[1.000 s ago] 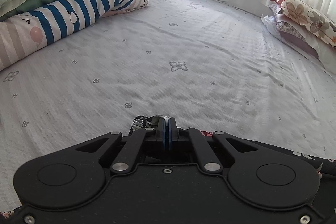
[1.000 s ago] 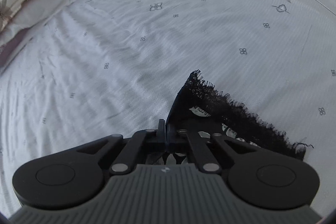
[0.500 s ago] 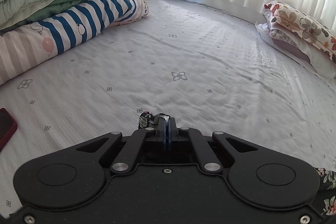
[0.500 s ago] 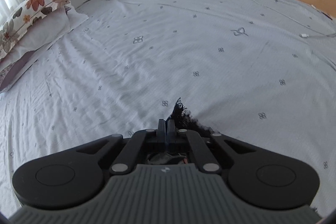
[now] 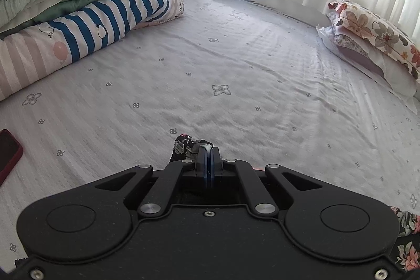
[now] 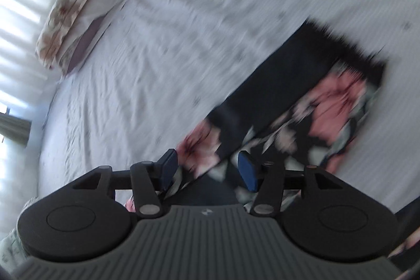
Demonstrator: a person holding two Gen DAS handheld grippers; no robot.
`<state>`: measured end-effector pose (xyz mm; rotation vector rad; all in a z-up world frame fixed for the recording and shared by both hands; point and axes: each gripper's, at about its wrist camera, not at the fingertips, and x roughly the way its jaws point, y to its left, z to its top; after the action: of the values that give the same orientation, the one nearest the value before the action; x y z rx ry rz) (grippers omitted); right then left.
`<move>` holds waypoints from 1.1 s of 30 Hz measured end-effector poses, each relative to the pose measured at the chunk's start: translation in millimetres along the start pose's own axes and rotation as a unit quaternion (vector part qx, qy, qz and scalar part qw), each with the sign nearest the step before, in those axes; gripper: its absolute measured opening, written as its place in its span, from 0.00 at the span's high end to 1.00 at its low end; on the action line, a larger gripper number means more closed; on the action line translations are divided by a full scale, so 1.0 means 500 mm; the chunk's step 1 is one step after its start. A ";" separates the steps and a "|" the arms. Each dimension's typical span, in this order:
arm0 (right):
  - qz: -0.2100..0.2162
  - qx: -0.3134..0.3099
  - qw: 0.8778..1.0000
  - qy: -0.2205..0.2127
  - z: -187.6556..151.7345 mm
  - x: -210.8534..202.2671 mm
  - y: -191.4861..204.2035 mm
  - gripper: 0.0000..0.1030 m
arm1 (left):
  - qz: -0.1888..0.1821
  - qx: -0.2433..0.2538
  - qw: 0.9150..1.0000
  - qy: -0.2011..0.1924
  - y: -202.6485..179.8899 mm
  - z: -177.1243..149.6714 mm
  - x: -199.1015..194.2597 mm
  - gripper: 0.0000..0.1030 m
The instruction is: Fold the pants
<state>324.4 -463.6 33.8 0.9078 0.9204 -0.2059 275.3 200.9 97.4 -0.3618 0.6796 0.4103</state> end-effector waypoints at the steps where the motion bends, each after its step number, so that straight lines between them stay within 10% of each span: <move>1: 0.001 -0.004 1.000 0.005 -0.009 0.014 0.009 0.34 | -0.003 -0.002 1.000 0.000 0.002 0.001 -0.003 0.97; 6: -0.045 -0.016 0.999 -0.013 -0.023 0.055 0.029 0.64 | -0.004 -0.002 1.000 -0.002 0.006 0.016 -0.003 0.97; 11: -0.122 -0.053 0.990 -0.049 -0.017 0.078 0.047 0.55 | 0.000 0.002 1.000 0.003 0.001 0.014 0.016 0.97; 17: -0.119 -0.054 0.989 -0.070 0.002 0.099 0.062 0.39 | 0.006 0.005 1.000 0.008 -0.005 0.005 0.038 0.97; 18: -0.124 -0.057 0.988 -0.074 0.005 0.103 0.065 0.42 | 0.007 0.006 1.000 0.009 -0.005 0.004 0.041 0.97; 20: -0.155 -0.061 0.982 -0.087 0.007 0.104 0.074 0.95 | 0.009 0.008 1.000 0.010 -0.004 0.004 0.046 0.97; 33: -0.219 -0.100 0.953 -0.182 0.017 -0.087 0.032 0.98 | -0.004 0.001 1.000 0.002 0.020 0.002 -0.002 0.97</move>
<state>311.0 -469.1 78.6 0.4454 0.7688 -0.6285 270.3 209.7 97.0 -0.3643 0.6828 0.4010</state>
